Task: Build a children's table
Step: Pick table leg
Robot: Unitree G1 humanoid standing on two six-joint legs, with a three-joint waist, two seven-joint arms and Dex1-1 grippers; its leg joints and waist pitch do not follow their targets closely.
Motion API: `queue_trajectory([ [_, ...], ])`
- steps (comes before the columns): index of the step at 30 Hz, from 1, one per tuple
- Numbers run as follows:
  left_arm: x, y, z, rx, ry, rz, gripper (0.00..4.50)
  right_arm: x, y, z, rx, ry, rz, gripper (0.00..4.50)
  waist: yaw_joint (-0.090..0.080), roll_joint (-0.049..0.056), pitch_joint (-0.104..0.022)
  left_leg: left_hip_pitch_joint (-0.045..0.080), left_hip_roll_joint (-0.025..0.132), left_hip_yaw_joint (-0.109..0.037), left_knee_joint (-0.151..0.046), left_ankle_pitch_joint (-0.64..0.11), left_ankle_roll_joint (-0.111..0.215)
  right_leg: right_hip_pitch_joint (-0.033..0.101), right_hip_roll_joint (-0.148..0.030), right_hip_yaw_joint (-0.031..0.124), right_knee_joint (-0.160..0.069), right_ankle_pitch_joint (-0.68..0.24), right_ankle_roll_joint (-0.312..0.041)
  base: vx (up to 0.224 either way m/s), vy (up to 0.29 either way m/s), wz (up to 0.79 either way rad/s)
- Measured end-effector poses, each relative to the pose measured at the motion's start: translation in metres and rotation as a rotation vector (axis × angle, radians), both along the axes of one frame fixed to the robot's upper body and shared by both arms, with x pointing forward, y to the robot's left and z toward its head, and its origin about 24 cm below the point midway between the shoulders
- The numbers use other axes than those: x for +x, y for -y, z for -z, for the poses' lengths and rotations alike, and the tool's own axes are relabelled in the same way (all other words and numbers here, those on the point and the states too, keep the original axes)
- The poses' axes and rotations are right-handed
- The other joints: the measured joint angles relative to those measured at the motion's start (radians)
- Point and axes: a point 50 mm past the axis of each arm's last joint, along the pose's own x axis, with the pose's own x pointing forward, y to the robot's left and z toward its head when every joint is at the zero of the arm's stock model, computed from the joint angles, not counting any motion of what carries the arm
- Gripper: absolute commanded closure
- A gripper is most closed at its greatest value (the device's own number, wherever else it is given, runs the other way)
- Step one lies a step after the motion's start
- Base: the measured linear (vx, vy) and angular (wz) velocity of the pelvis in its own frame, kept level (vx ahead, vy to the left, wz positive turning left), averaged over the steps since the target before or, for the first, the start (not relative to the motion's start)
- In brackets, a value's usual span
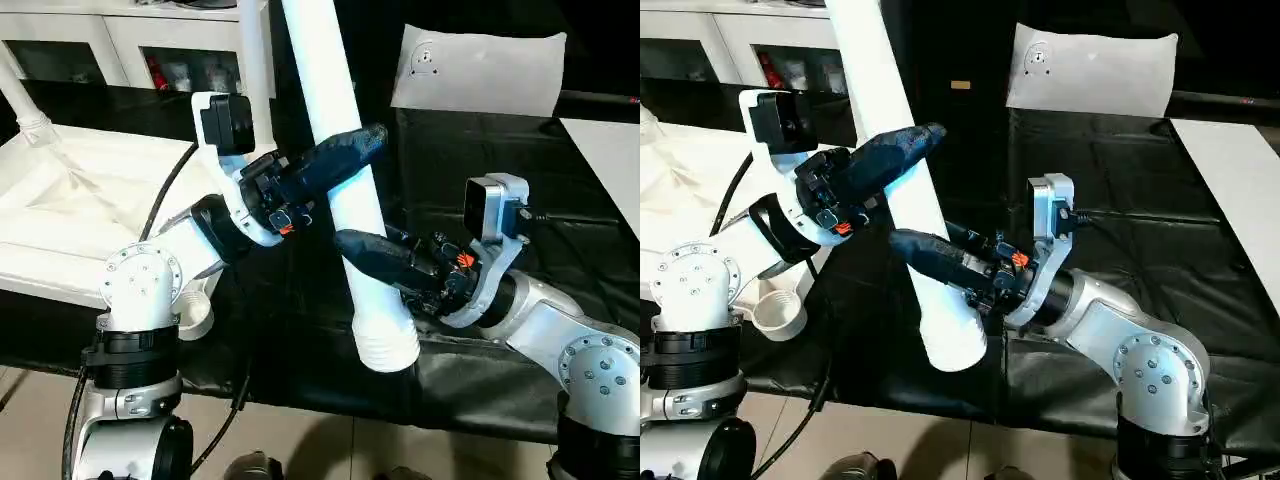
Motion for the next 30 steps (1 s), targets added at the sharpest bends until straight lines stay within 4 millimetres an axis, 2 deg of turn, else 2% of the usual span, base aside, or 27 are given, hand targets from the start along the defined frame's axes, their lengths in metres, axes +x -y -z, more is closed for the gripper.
queue_trajectory([
  [2, 0.001, 0.000, 0.001, 0.012, 0.002, -0.013, 2.70, 0.001, -0.001, 0.001, -0.012, 0.005, 0.009, 1.97, 0.000, 0.000, 0.000, 0.000, 0.000, 0.000, 0.000, 0.001, 0.001, 0.000, 0.000, 0.000, 0.000, 0.000, 0.000, 0.000, 0.000, 0.00],
  [4, 0.007, -0.005, 0.004, 0.098, 0.013, -0.114, 2.70, 0.012, 0.000, 0.003, -0.121, 0.051, 0.104, 1.97, -0.002, 0.001, 0.000, 0.000, 0.000, 0.000, 0.000, 0.002, -0.001, 0.000, 0.000, 0.000, 0.000, 0.001, 0.000, 0.000, 0.000, 0.00],
  [6, 0.013, -0.007, 0.008, 0.143, 0.010, -0.178, 2.70, 0.017, 0.002, 0.005, -0.182, 0.080, 0.169, 1.70, -0.001, 0.001, 0.000, 0.000, 0.001, 0.000, 0.000, 0.003, -0.001, 0.000, 0.000, 0.000, 0.000, 0.002, 0.001, 0.000, 0.000, 0.00],
  [7, 0.014, -0.007, 0.009, 0.160, 0.014, -0.200, 2.70, 0.019, 0.000, 0.006, -0.203, 0.094, 0.190, 1.70, 0.000, 0.001, 0.000, 0.000, 0.001, 0.000, 0.000, 0.003, -0.001, 0.000, 0.000, 0.000, 0.000, 0.002, 0.001, 0.000, 0.000, 0.00],
  [13, 0.029, -0.007, 0.018, 0.404, 0.081, -0.451, 2.70, 0.037, -0.009, 0.015, -0.420, 0.145, 0.385, 1.16, -0.001, 0.000, -0.001, 0.000, 0.001, 0.001, 0.000, 0.003, -0.002, 0.000, 0.000, 0.000, 0.000, 0.003, 0.001, 0.000, 0.000, 0.00],
  [17, 0.035, 0.005, 0.023, 0.504, 0.079, -0.597, 2.70, 0.043, -0.021, 0.028, -0.517, 0.125, 0.472, 1.13, -0.002, -0.001, -0.001, -0.001, 0.001, 0.002, 0.000, 0.003, -0.002, -0.001, 0.000, 0.000, 0.000, 0.004, 0.001, 0.000, 0.000, 0.00],
  [22, 0.036, 0.019, 0.012, 0.521, 0.113, -0.782, 2.70, 0.051, -0.038, 0.040, -0.559, 0.044, 0.596, 1.13, -0.009, -0.001, -0.001, -0.002, 0.003, 0.003, 0.000, 0.003, -0.001, -0.002, 0.001, 0.000, 0.000, 0.003, 0.001, 0.000, 0.000, 0.00],
  [23, 0.037, 0.021, 0.010, 0.522, 0.118, -0.826, 2.70, 0.054, -0.041, 0.042, -0.562, 0.018, 0.633, 1.42, -0.015, -0.001, 0.000, -0.002, 0.003, 0.003, 0.000, 0.003, -0.001, -0.003, 0.001, 0.000, 0.000, 0.003, 0.001, 0.000, 0.000, 0.00],
  [25, 0.037, 0.025, 0.008, 0.531, 0.138, -0.894, 2.70, 0.058, -0.047, 0.044, -0.559, -0.029, 0.694, 1.49, -0.026, -0.001, 0.000, -0.002, 0.003, 0.003, 0.000, 0.003, -0.001, -0.003, 0.001, 0.000, 0.000, 0.003, 0.001, 0.000, 0.000, 0.00],
  [30, 0.038, 0.028, 0.005, 0.564, 0.160, -0.983, 2.70, 0.061, -0.054, 0.041, -0.563, -0.037, 0.734, 1.96, -0.033, -0.001, 0.000, -0.002, 0.003, 0.003, 0.000, 0.003, -0.001, -0.003, 0.001, 0.000, 0.000, 0.003, 0.002, 0.000, 0.000, 0.00],
])
